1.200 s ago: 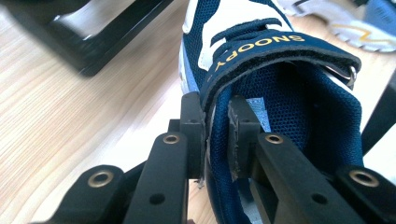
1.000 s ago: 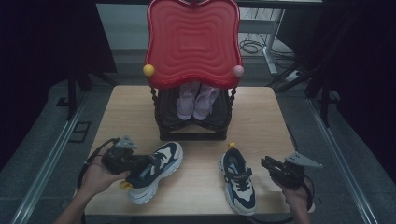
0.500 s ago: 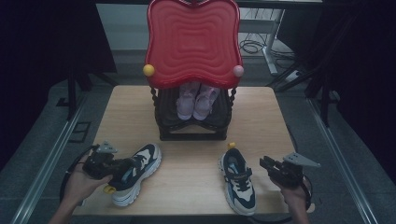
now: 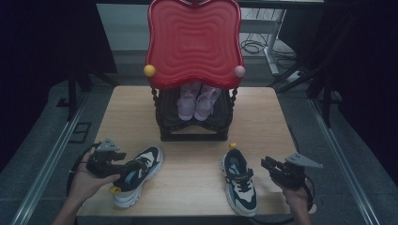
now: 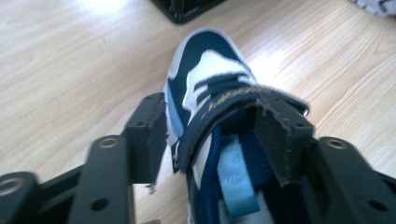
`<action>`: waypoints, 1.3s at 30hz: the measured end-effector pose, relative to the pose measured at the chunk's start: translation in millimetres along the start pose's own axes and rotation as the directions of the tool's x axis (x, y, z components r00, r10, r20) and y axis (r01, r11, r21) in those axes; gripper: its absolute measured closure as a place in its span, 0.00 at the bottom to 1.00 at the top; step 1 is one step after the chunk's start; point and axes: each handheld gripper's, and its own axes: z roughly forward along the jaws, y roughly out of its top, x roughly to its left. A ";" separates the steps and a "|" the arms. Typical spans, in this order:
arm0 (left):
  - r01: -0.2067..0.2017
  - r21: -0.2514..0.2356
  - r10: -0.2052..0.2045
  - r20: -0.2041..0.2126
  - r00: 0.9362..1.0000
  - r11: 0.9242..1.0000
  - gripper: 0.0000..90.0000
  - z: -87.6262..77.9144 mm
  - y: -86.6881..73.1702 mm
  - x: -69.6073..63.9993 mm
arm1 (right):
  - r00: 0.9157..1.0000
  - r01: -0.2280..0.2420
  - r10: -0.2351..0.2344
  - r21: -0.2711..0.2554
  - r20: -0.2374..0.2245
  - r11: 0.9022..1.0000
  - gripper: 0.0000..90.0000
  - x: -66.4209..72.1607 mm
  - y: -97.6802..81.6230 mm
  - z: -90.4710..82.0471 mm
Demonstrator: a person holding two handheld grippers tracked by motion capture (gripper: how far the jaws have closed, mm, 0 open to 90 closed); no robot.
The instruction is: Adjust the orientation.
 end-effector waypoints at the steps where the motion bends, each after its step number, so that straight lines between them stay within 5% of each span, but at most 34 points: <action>1: 0.000 -0.002 0.000 -0.001 1.000 1.000 0.45 0.5 1.4 -0.4 | 1.000 -0.001 0.001 -0.001 -0.002 1.000 0.80 0.6 0.2 -0.3; 13: 0.004 -0.038 -0.004 -0.004 1.000 0.999 0.38 9.4 9.1 -2.8 | 0.999 0.027 -0.027 -0.006 -0.019 1.000 0.86 7.1 5.8 -3.5; 20: 0.014 -0.070 -0.015 -0.015 1.000 0.997 0.37 6.2 5.3 1.3 | 0.994 0.086 -0.088 -0.019 -0.072 0.996 0.99 26.6 19.4 -10.9; 26: 0.017 -0.081 -0.020 -0.028 0.999 0.997 0.37 2.0 5.9 5.6 | 0.969 0.166 -0.168 -0.022 -0.180 0.986 0.99 62.7 30.3 -16.4; 33: 0.018 -0.080 -0.019 -0.013 1.000 0.997 0.37 0.5 4.3 3.7 | 0.920 0.295 -0.262 0.075 -0.290 0.952 0.99 109.5 21.0 -14.1; 39: 0.015 -0.078 -0.015 0.001 1.000 0.997 0.38 -0.1 4.7 2.6 | 0.910 0.325 -0.272 0.130 -0.312 0.937 0.99 124.7 4.8 -7.0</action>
